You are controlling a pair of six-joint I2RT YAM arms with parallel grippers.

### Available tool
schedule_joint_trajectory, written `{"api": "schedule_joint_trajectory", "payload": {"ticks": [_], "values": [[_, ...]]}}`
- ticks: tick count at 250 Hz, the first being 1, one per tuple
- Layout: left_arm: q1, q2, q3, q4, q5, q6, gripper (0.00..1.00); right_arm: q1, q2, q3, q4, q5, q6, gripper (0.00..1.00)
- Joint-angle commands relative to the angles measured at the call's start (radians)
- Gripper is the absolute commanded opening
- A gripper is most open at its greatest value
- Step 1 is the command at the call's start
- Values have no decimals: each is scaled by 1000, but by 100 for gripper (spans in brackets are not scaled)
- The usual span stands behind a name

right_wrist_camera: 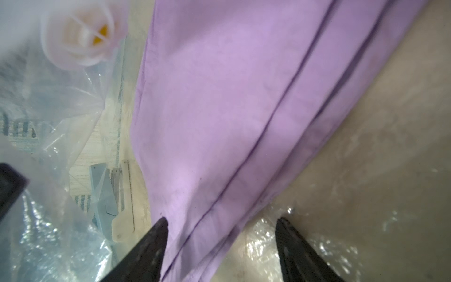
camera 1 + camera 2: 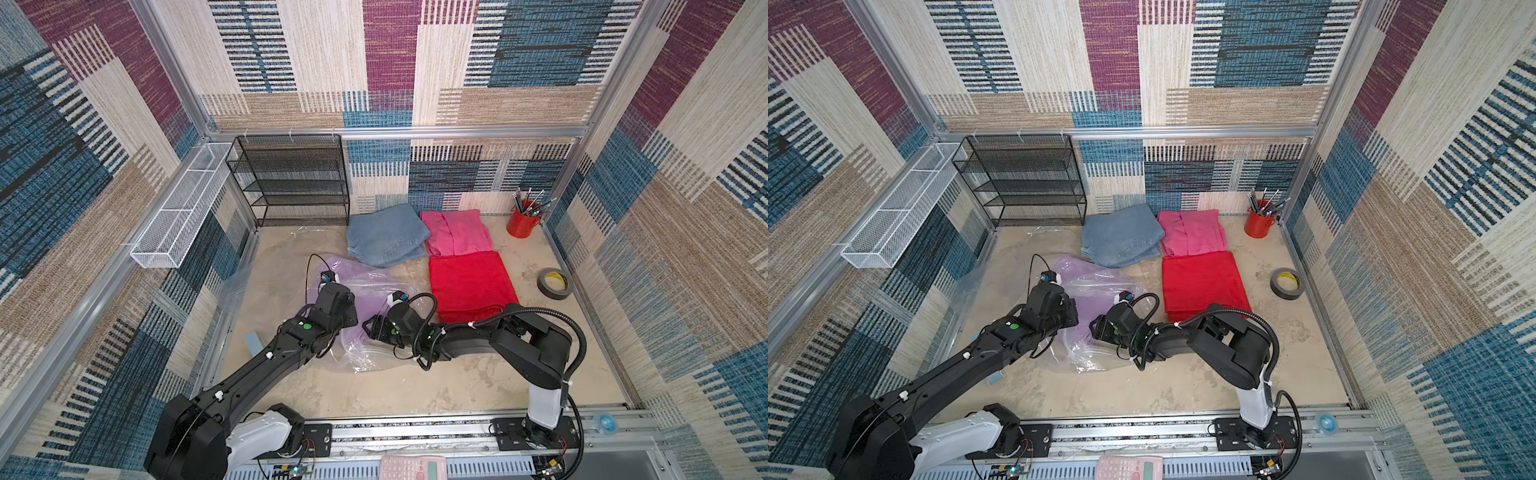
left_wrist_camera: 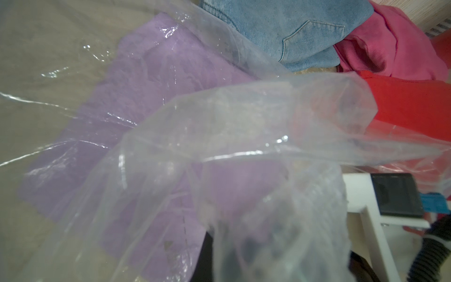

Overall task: Take the trousers out of the vacuum bag
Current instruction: Take out the trousers from the vacuum bag.

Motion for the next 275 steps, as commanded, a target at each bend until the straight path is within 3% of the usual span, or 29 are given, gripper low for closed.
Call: {"api": "schedule_joint_trajectory", "payload": {"ticks": [1,100,118,182,275], "values": [[1,12,1,31,20,18,0,-17,16,-1,3,34,15,72],[-21,12,-40,49,55,-5,0,-38,154,170,-30,13,81,71],[-22,15,-39,51,48,-3,0,-45,173,172,-1,1,109,61],[-22,87,-42,72,-18,-15,0,-55,78,157,3,38,-14,0],[-21,310,39,84,-112,-27,0,-76,-170,48,-59,-6,-65,0]]}}
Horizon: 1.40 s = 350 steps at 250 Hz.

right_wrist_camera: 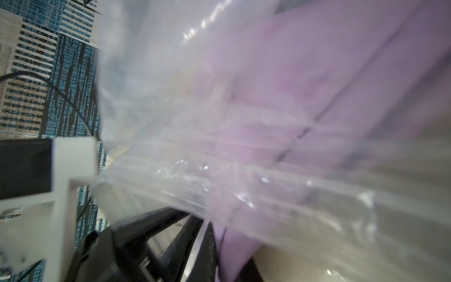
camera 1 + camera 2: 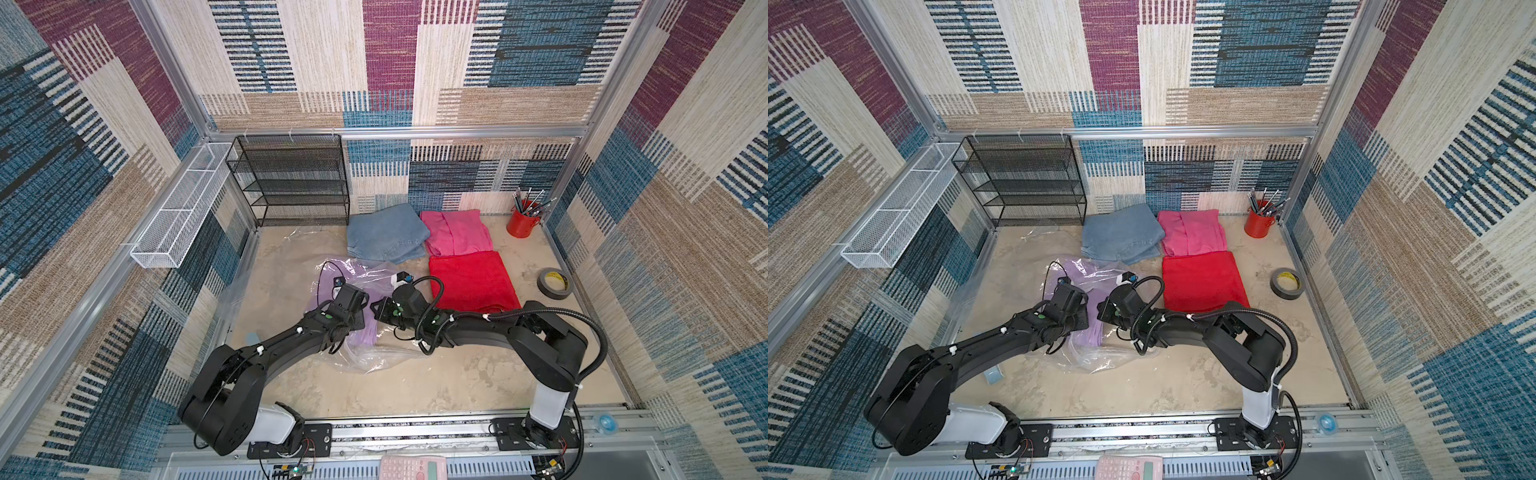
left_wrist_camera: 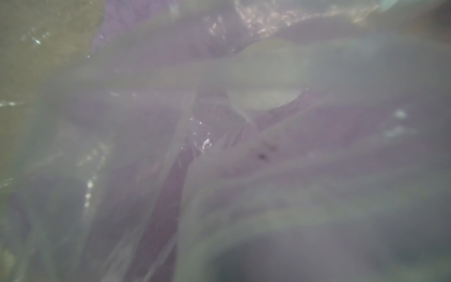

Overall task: Take the trousers out of the vacuum bag
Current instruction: Take out the trousers from the vacuum bag.

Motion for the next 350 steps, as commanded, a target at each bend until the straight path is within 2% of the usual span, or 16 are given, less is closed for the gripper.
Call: {"api": "schedule_joint_trajectory", "payload": {"ticks": [1,72,120,146,155,173,184,220,237,258,269,286,317,350], "values": [[2,31,15,23,-45,-3,0,-20,-60,-26,21,-15,-20,0],[5,64,14,28,-60,13,0,-75,-179,-157,-8,-120,-14,0],[7,63,10,30,-57,16,0,-86,-164,-302,60,-174,45,0],[6,65,3,40,-47,17,0,-88,-121,-331,122,-203,46,0],[7,67,3,40,-45,17,0,-89,-105,-336,141,-219,50,7],[7,68,7,35,-39,14,0,-89,-88,-349,180,-240,71,31],[7,68,5,33,-37,15,0,-89,-92,-363,204,-244,77,42],[6,57,0,39,-26,13,0,-89,-110,-398,242,-212,96,67],[6,54,-3,40,-23,12,0,-89,-80,-384,287,-226,102,70],[5,48,-8,41,-18,11,0,-88,-20,-349,350,-264,122,70],[5,49,-11,40,-16,12,0,-88,8,-334,392,-284,138,65],[6,51,-11,39,-16,9,0,-88,29,-297,407,-304,140,52],[7,62,-10,32,-28,-11,0,-89,-15,-246,346,-293,107,18],[13,104,10,17,-47,-34,0,-89,-113,-179,171,-270,30,5]]}}
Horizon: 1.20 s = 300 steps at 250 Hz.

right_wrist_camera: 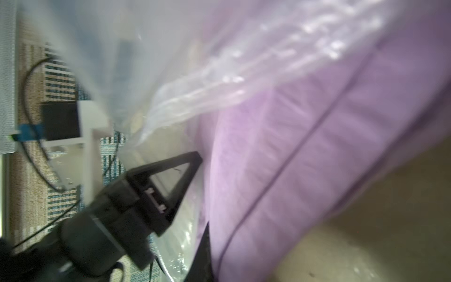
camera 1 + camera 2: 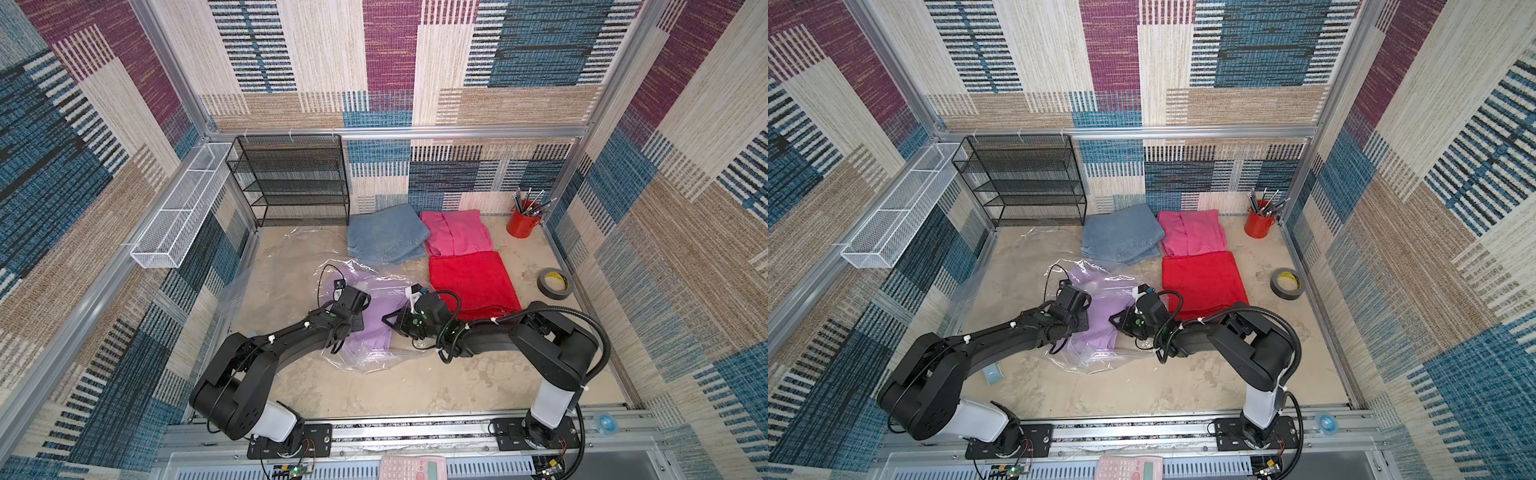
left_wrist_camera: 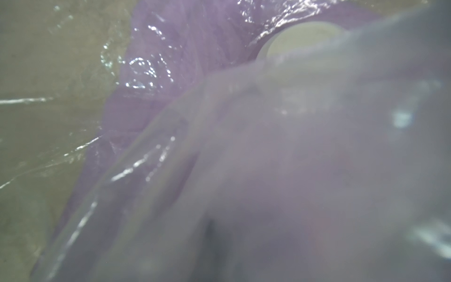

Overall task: Take the trousers out of the vacuum bag
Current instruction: Take out the trousers from the vacuum bag.

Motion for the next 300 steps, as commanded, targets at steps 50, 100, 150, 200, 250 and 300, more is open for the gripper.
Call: {"api": "schedule_joint_trajectory", "payload": {"ticks": [50,100,150,200,250,300], "values": [[29,92,61,-6,-19,-28,0,-12,-205,63,-241,16,-114,0],[58,119,84,-13,-36,-6,0,-70,-338,101,-406,-27,-212,0],[84,182,95,-19,-30,-15,0,-131,-413,193,-580,-107,-326,0],[110,197,89,-67,-36,-50,0,-216,-505,225,-649,-124,-341,0],[137,140,67,-129,-66,-67,0,-305,-538,365,-767,-144,-425,0],[163,92,59,-193,-63,-78,0,-351,-548,504,-839,-179,-479,0]]}}
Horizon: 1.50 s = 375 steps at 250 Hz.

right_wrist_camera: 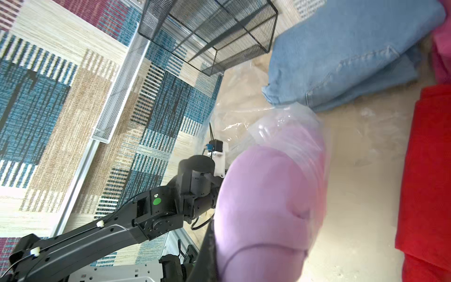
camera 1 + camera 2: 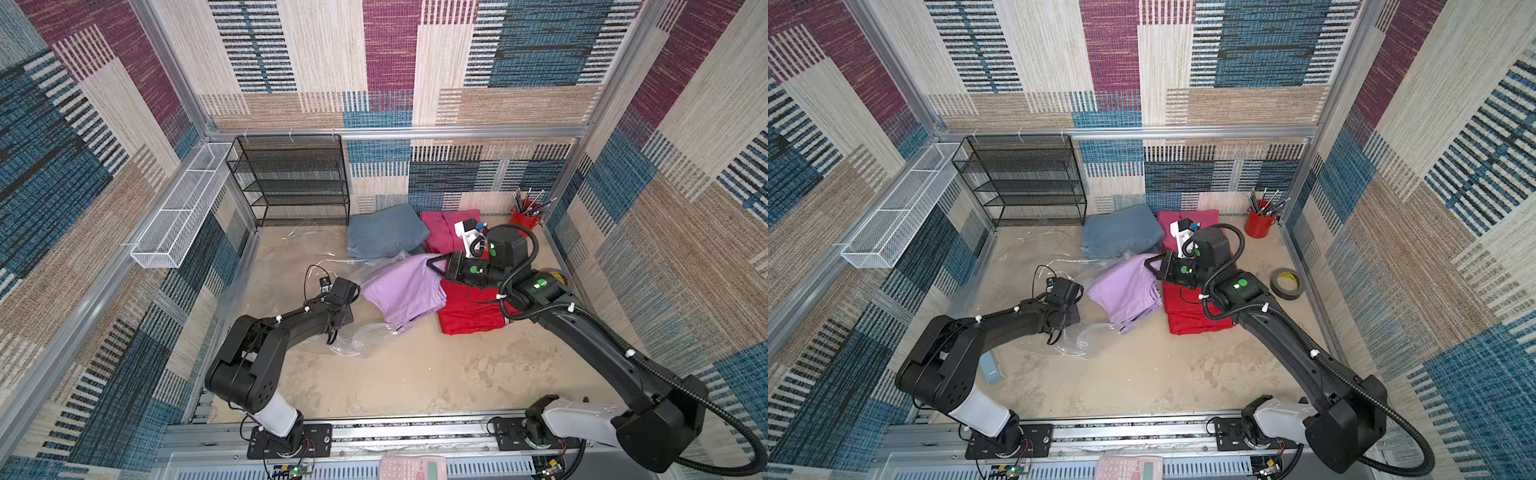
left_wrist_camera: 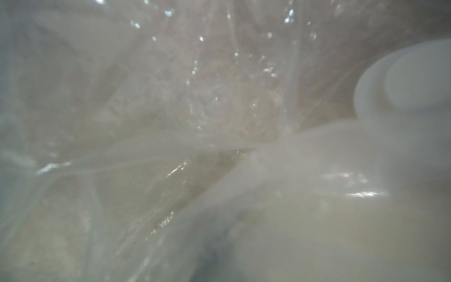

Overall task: Take the trousers out of the vacuum bag
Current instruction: Take out the trousers from the vacuum bag, then place the trousers at the center of the board.

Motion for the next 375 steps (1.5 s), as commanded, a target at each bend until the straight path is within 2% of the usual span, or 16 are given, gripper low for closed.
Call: {"api": "schedule_joint_trajectory", "payload": {"ticks": [1,35,87,118,206,229,291,335,375], "values": [[14,-22,3,-157,-40,-27,0,-29,-19,68,66,4,-68,0],[19,-43,-1,-155,-70,-14,0,-52,-18,98,80,-13,-73,0],[22,62,69,-152,-32,-10,0,-60,18,84,173,-48,-35,0],[21,121,116,-183,-34,-12,0,-80,32,141,165,-27,-55,0],[32,143,140,-202,-64,22,0,-179,23,262,131,-17,-91,0],[46,140,151,-224,-40,31,0,-207,22,258,116,-10,-101,0],[114,-19,139,-257,-70,90,0,-306,-13,252,89,-13,-123,0],[211,-62,165,-285,14,121,0,-320,-11,227,90,1,-138,0],[319,-229,176,-301,78,145,0,-319,32,135,131,-50,-126,0]]}}
